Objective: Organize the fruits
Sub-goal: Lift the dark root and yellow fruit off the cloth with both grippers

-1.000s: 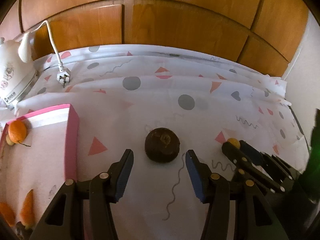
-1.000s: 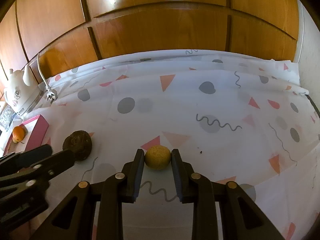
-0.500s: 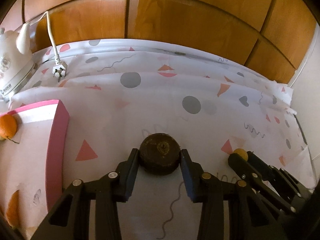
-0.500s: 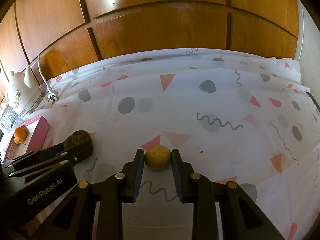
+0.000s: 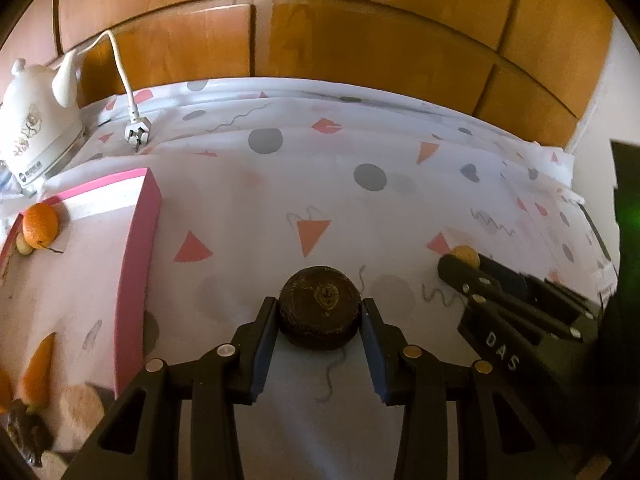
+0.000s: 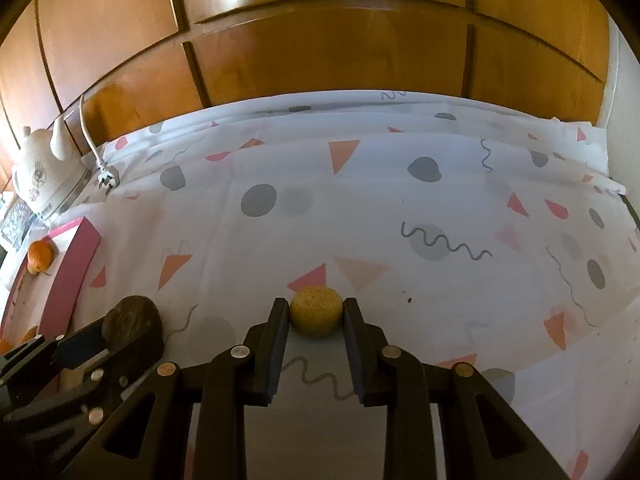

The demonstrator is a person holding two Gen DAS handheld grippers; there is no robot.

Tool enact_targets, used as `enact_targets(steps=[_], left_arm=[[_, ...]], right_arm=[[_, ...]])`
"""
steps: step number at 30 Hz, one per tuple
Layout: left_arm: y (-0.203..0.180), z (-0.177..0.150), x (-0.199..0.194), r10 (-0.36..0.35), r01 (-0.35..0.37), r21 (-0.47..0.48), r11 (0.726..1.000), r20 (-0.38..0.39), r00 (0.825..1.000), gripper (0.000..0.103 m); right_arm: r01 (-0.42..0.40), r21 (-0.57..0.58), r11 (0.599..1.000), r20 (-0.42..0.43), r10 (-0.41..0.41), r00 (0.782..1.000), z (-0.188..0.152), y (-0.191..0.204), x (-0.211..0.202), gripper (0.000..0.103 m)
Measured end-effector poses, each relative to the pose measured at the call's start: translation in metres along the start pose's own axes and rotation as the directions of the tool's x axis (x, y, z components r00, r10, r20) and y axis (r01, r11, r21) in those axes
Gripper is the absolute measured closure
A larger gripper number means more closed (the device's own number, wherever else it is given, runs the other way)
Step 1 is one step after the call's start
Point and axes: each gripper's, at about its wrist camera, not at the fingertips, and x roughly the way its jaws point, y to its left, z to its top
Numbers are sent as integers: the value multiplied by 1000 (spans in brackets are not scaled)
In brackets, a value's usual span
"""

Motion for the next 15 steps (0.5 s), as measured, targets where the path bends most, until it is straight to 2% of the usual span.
enact_targets(steps=[15], left_arm=[[-4,-30,-17,18,-19,20,1000,29,999,62]], right_arm=[[-28,-33,999,-5,28,1000,-39,0,-35,75]])
